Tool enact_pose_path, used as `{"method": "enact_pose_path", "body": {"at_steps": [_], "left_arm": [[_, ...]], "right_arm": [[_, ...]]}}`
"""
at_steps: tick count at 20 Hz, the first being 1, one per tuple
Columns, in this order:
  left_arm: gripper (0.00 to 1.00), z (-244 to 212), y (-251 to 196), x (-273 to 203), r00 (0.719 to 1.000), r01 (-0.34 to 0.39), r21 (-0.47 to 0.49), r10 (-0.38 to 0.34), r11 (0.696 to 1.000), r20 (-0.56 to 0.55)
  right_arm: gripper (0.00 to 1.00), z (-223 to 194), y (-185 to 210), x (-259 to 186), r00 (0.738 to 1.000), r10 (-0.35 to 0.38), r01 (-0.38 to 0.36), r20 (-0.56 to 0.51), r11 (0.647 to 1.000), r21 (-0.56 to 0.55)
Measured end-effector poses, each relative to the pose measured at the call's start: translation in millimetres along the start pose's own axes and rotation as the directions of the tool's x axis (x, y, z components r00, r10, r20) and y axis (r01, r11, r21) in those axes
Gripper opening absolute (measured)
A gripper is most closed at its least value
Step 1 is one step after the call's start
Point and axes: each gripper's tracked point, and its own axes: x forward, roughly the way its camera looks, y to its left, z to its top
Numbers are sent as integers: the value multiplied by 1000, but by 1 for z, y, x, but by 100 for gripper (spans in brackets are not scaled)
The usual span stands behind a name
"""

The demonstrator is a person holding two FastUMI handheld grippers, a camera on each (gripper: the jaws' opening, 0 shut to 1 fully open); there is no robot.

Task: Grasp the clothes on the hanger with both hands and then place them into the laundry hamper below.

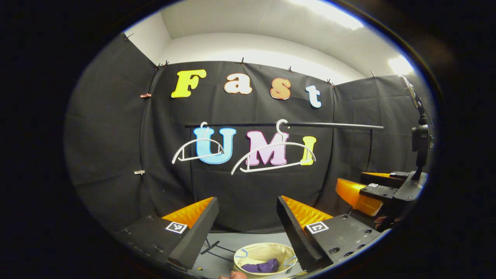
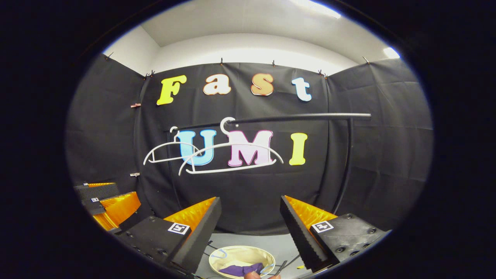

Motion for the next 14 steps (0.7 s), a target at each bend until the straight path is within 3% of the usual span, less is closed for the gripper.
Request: {"method": "enact_pose_path", "body": {"at_steps": [1,2,5,6,9,14], "left_arm": [[98,5,1,-3,1000,-4,-1,4,1000,7],[93,9,1,-7,1000,-8,-8,9,1000,16],[95,27,5,-20,998,-24,-23,25,999,60],[98,30,6,-23,997,-35,-18,37,999,66],[99,37,8,-33,994,-66,-1,66,998,83],[95,44,4,-46,988,-113,-3,113,994,105]], "right_arm": [[98,6,2,-4,1000,5,-4,12,1000,-9],[98,11,3,-6,1000,9,-9,22,1000,-17],[94,26,7,-12,998,17,-16,55,1000,-25],[98,30,7,-14,998,22,-20,64,1000,-23],[94,37,15,-15,996,52,-52,74,999,-3],[97,37,19,-9,993,98,-97,66,995,-19]]}}
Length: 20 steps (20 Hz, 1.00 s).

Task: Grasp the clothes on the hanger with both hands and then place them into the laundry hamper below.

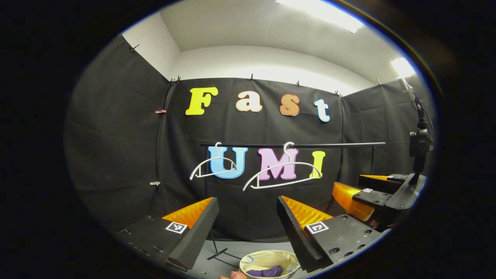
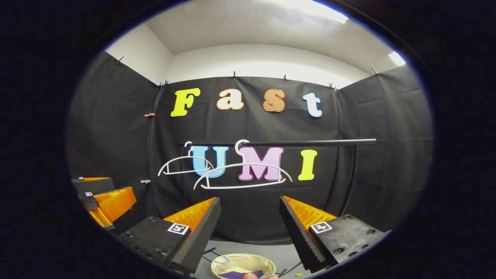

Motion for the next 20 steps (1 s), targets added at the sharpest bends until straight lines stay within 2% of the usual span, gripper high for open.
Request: {"method": "enact_pose_path", "body": {"at_steps": [1,2,3,5,6,7,20], "left_arm": [[98,-1,-2,-1,1000,-7,-2,7,1000,0],[95,-2,-2,-2,1000,-14,1,14,1000,-1],[92,-4,-3,-3,1000,-21,7,21,1000,-3],[95,-2,-7,-6,1000,-28,11,28,1000,6],[95,0,-10,-6,1000,-26,8,26,1000,11],[95,-1,-13,-6,1000,-20,5,20,1000,12],[93,4,-19,-17,1000,-10,8,9,1000,19]], "right_arm": [[99,-1,2,1,1000,9,-9,-4,1000,-4],[100,-2,3,1,1000,20,-20,-4,1000,-9],[97,-1,3,0,1000,26,-26,-1,1000,-11],[97,-1,4,2,999,36,-36,3,999,-11],[100,-1,4,1,999,40,-39,5,999,-11],[97,1,4,0,999,42,-42,11,999,-9],[98,11,10,-12,998,54,-52,40,998,-41]]}}
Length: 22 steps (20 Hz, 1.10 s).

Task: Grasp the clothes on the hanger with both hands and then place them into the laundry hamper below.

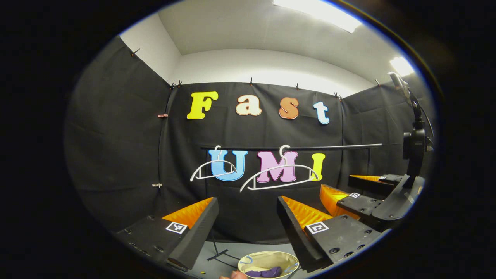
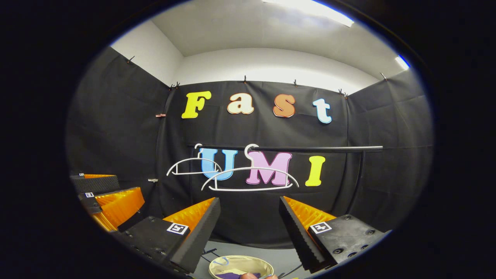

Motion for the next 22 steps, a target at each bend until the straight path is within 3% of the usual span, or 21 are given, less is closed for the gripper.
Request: {"method": "enact_pose_path", "body": {"at_steps": [22], "left_arm": [[95,-1,-8,-13,1000,26,22,-26,999,-10]], "right_arm": [[98,0,-3,-13,1000,-22,22,-6,1000,4]]}}
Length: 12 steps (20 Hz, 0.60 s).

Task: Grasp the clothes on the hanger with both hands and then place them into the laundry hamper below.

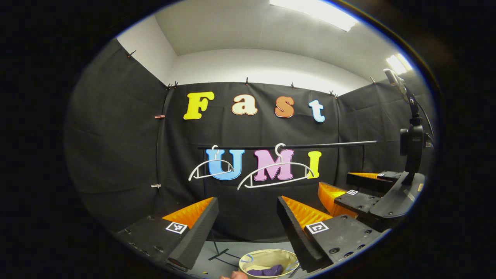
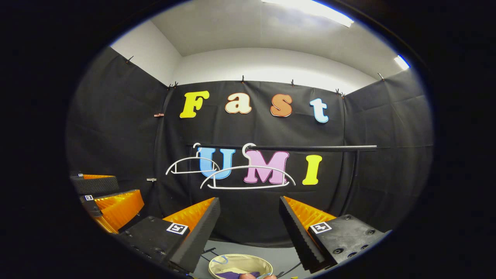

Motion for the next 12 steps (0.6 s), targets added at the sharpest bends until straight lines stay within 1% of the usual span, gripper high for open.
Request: {"method": "enact_pose_path", "body": {"at_steps": [5,6,7,11,12], "left_arm": [[95,-1,3,0,1000,-8,-5,8,1000,-2],[92,0,3,0,1000,-9,-5,9,1000,-2],[95,0,3,1,1000,-11,-5,11,1000,-1],[95,0,0,2,1000,-10,-3,10,1000,-3],[95,0,0,2,1000,-9,-3,9,1000,-2]], "right_arm": [[98,-1,0,-1,1000,1,-1,2,1000,-8],[98,-1,0,-2,1000,0,0,1,1000,-8],[98,-2,-1,-1,1000,-1,1,0,1000,-5],[98,-2,-6,0,1000,-9,9,1,1000,0],[99,-2,-7,0,1000,-12,12,2,1000,-1]]}}
